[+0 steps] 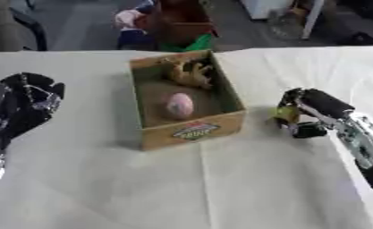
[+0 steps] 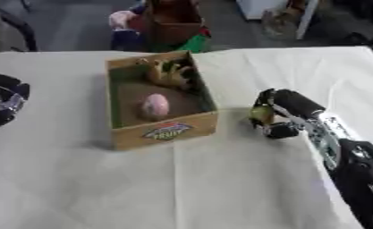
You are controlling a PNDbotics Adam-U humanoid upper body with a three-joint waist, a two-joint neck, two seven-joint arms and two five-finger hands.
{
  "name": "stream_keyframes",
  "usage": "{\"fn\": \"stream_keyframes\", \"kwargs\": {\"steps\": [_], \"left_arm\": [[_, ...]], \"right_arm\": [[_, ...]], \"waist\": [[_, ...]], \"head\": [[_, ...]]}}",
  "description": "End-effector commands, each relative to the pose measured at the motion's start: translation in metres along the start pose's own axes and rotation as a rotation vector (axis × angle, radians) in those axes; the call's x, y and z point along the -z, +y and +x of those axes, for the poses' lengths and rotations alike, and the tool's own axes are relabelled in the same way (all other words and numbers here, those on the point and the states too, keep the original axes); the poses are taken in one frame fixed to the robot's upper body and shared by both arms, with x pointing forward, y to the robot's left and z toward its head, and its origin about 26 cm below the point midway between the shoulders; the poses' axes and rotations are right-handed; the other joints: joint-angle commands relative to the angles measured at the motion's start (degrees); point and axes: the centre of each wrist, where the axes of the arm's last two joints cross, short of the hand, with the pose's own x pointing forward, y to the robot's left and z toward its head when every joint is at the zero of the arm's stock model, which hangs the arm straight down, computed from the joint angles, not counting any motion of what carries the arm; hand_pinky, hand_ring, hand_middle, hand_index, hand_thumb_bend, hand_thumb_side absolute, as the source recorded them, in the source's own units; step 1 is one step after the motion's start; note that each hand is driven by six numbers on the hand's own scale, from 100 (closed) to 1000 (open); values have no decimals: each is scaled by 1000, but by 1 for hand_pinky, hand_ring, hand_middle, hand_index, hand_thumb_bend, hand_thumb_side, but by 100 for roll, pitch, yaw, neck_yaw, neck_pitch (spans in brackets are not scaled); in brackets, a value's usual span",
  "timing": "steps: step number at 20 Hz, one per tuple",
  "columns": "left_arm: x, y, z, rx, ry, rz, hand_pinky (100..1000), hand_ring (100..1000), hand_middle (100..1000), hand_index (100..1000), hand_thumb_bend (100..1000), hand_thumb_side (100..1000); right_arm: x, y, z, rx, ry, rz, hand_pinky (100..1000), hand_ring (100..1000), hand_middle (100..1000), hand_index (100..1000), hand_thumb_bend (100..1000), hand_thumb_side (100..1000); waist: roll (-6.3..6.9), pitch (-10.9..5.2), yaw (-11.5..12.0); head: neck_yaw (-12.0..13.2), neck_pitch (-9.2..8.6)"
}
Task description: Pick up objects on the table and place them in the box.
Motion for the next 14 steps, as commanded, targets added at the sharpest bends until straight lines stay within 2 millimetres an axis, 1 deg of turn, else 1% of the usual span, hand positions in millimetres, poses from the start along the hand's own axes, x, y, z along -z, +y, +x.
{"fn": "stream_keyframes", "kwargs": {"steps": [1,2,5,8,11,14], "left_arm": [[1,6,4,9,-14,3,556,506,505,623,304,232],[1,6,4,9,-13,3,556,506,505,623,304,232],[1,5,4,4,-13,1,555,505,504,622,303,231],[1,4,4,1,-16,-3,555,505,504,621,303,230],[2,2,7,-8,-26,-11,555,505,504,621,303,229],[5,-3,13,-23,-49,-26,560,505,504,621,299,227]], "right_arm": [[7,-46,1,2,-42,-129,325,446,562,599,100,329],[9,-55,4,14,-58,-153,325,446,561,599,100,236],[19,-86,16,40,-121,-222,328,449,561,596,100,226],[30,-110,29,52,-180,-254,337,456,567,603,100,229],[44,-122,40,54,-234,-241,354,468,580,619,100,240],[58,-123,47,62,-273,-204,366,477,588,624,100,248]], "waist": [[1,-91,-3],[-1,-95,-3],[-8,-113,10],[-12,-123,42],[-11,-113,115],[3,-82,245]], "head": [[-4,-50],[-4,-49],[-13,-45],[-41,-50],[-73,-71],[-134,-122]]}}
